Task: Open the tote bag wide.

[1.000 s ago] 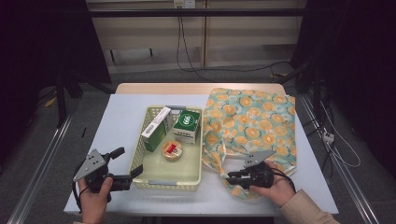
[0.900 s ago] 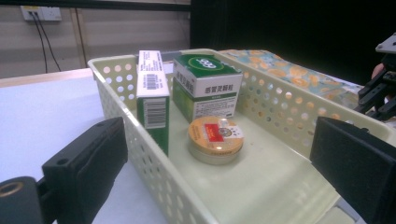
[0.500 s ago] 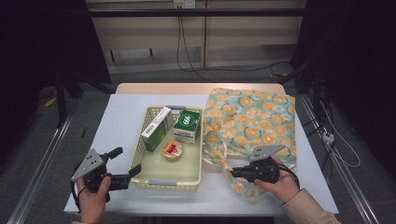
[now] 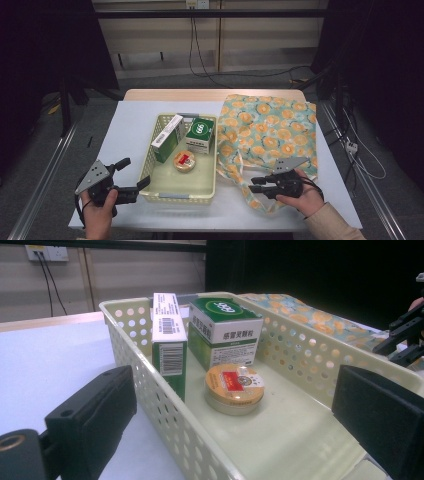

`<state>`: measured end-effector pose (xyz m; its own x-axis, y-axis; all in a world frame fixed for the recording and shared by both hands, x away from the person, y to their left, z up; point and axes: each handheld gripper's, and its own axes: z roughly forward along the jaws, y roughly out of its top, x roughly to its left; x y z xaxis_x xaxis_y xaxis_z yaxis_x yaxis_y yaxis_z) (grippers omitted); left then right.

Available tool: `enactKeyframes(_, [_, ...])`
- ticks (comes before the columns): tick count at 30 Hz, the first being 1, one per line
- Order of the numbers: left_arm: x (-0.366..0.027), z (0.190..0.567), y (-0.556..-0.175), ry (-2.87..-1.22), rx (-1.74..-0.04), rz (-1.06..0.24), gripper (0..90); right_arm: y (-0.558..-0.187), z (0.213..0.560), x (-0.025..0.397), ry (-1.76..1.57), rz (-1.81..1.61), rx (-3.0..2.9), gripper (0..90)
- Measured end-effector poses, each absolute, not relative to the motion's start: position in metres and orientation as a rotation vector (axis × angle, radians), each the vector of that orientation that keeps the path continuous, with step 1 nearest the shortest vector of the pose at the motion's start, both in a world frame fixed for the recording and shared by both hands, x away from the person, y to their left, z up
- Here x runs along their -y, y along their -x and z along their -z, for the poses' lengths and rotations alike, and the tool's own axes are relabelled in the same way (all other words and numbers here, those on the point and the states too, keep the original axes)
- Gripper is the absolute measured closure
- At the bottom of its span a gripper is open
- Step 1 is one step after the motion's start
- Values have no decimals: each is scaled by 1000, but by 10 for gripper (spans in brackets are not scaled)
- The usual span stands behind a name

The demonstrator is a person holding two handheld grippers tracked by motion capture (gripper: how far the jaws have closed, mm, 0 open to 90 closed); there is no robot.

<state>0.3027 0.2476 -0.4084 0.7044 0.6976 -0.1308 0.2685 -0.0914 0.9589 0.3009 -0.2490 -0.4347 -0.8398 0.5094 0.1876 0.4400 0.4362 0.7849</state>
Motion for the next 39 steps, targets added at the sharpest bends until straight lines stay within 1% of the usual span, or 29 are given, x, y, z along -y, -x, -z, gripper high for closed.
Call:
enactKeyframes(4, [-247,409,-303,-1675,-786,-427,42,-298,433,259,-881,-1395,-2566,585])
enactKeyframes(10, [-245,409,-304,-1674,-785,-424,42,-294,436,255,-841,-1405,-2602,575])
enactKeyframes(11, [-245,409,-304,-1676,-784,-424,42,-294,437,253,-828,-1400,-2611,589])
enactKeyframes(16, [-247,409,-304,-1672,-788,-427,42,-296,444,248,-825,-1324,-2655,766])
enactKeyframes(19, [-247,409,-304,-1671,-787,-426,42,-298,442,250,-817,-1345,-2655,830])
enactKeyframes(22, [-247,409,-304,-1675,-788,-425,42,-298,438,251,-797,-1364,-2654,862])
enactKeyframes(28, [-248,410,-303,-1675,-792,-427,42,-306,417,254,-783,-1369,-2620,878])
enactKeyframes(31, [-248,410,-303,-1676,-794,-430,42,-317,404,261,-800,-1389,-2575,880])
enactKeyframes(39, [-249,411,-303,-1674,-799,-427,42,-366,367,283,-908,-1366,-2463,884])
